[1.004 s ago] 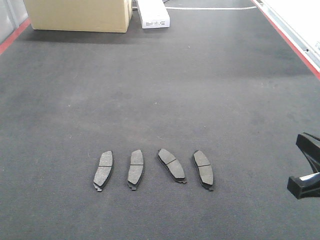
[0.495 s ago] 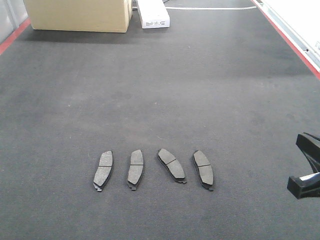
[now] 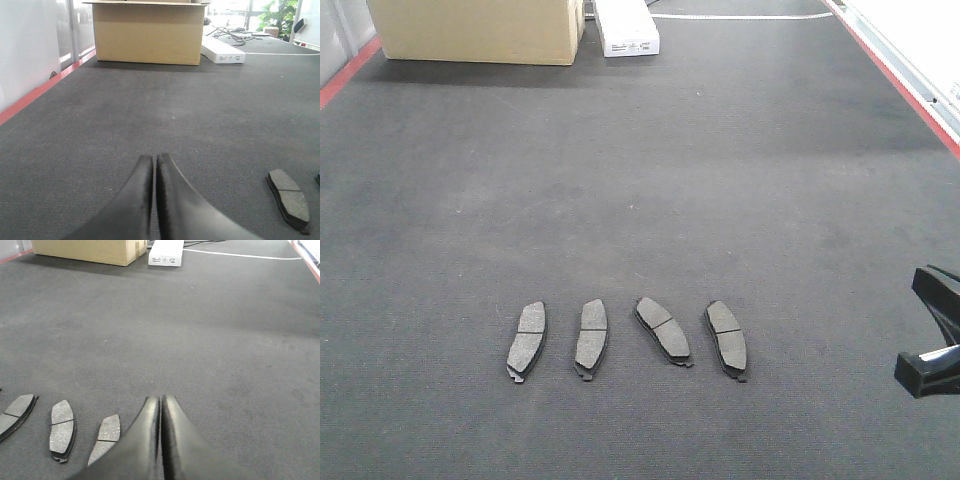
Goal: Move and align brake pads A on conveyor
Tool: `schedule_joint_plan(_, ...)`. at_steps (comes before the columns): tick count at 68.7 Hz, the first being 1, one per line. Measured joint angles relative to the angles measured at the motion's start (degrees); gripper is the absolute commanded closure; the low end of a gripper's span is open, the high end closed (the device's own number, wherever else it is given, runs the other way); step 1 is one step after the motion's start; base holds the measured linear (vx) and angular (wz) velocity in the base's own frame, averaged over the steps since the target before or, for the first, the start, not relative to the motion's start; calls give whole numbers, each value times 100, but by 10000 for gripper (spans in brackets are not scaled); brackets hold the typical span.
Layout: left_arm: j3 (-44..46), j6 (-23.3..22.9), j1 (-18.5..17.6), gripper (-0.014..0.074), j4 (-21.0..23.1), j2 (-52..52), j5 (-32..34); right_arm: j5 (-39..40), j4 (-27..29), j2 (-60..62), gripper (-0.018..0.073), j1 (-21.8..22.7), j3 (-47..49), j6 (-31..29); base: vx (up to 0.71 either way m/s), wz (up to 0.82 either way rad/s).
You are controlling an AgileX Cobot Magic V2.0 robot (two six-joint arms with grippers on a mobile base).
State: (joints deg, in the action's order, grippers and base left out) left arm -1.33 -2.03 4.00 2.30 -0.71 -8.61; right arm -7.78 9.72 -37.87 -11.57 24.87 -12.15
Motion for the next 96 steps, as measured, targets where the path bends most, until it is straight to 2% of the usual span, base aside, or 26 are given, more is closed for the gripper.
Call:
schedule_joint_plan(25,0,0,0,603,0,0,0,41,-8,29,562,0,0,30,0,0)
schedule_joint_plan(32,0,0,0,603,0,0,0,60,-141,208,562,55,0,292,0,0)
schedule_joint_plan(44,0,0,0,603,0,0,0,145,-608,594,562,497,-104,944,0,0)
schedule_joint_plan(56,0,0,0,603,0,0,0,374,-734,1318,562,908,-715,1112,0,0)
schedule_joint_plan(72,0,0,0,603,0,0,0,435,-748,2758,562,1315,-2098,1598,0,0)
schedule_joint_plan(84,0,5,0,603,0,0,0,381,-748,3752,562,1345,-2645,1672,0,0)
schedule_joint_plan(96,0,5,0,603,0,0,-35,318,-748,3843,562,1341,-2645,1678,0,0)
